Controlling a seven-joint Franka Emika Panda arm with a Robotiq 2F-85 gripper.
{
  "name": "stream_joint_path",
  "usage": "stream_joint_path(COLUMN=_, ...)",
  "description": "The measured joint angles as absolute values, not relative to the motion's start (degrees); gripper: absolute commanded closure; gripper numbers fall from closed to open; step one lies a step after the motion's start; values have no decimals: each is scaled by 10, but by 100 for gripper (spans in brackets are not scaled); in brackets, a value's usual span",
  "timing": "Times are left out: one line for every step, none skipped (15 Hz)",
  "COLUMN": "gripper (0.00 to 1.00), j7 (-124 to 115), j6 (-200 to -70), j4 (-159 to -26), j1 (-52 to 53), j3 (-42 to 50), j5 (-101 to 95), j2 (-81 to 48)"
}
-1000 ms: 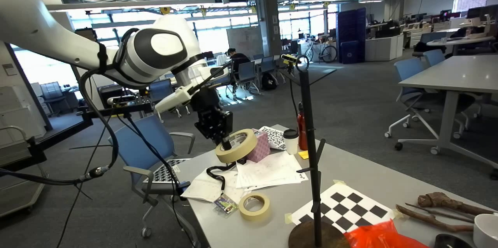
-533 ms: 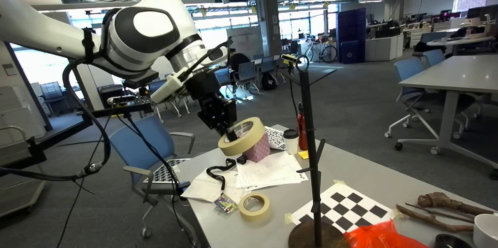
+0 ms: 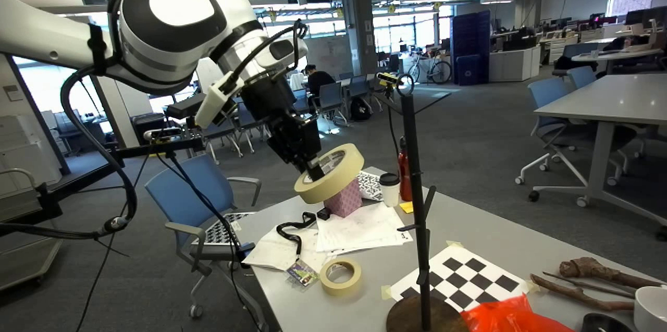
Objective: Put the masking tape on the rack.
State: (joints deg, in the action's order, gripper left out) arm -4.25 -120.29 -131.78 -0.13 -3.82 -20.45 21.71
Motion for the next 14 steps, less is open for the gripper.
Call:
stream_joint_path(gripper=95, j7=-42, j6=-1204, j4=-1318, j1=-4, j3=-34, j5=-205, j2=220)
stream_joint_path(gripper=95, j7=-42, j6=-1207, j4=-1318, j1=-8, j3=-30, j5=-205, j2=223)
stream_joint_path(gripper=95, j7=-42, j6=-1213, j4=-1318, j1=-10, j3=-26, j5=-205, j2=225)
stream_joint_path(gripper=95, j7=-42, j6=-1223, j4=-1319, j1=-13, j3=-22, j5=-205, j2=226)
stream_joint_path(gripper=95, j7=-43, j6=-1236, j4=-1319, j1=-15, j3=-19, j5=-205, j2=227)
stream_joint_path(gripper=95, j7=-43, j6=-1249, j4=-1321, j1=-16, j3=-17, j5=-205, j2=227)
stream_joint_path(gripper=95, j7=-45, j6=-1264, j4=-1322, j1=-18, j3=-15, j5=-204, j2=227)
stream_joint_path(gripper=95, j7=-48, j6=-1277, j4=-1324, j1=-19, j3=-14, j5=-204, j2=227)
stream_joint_path(gripper=95, j7=-52, j6=-1288, j4=-1326, j1=-21, j3=-13, j5=-202, j2=227)
stream_joint_path(gripper=95, j7=-57, j6=-1297, j4=-1328, j1=-21, j3=-12, j5=-201, j2=227)
stream_joint_path(gripper=95, j7=-62, j6=-1304, j4=-1329, j1=-22, j3=-12, j5=-199, j2=227)
stream_joint_path(gripper=95, j7=-68, j6=-1310, j4=-1332, j1=-22, j3=-12, j5=-198, j2=227)
stream_joint_path(gripper=95, j7=-74, j6=-1315, j4=-1334, j1=-23, j3=-12, j5=-198, j2=227)
stream_joint_path(gripper=95, j7=-80, j6=-1317, j4=-1336, j1=-23, j3=-12, j5=-198, j2=227)
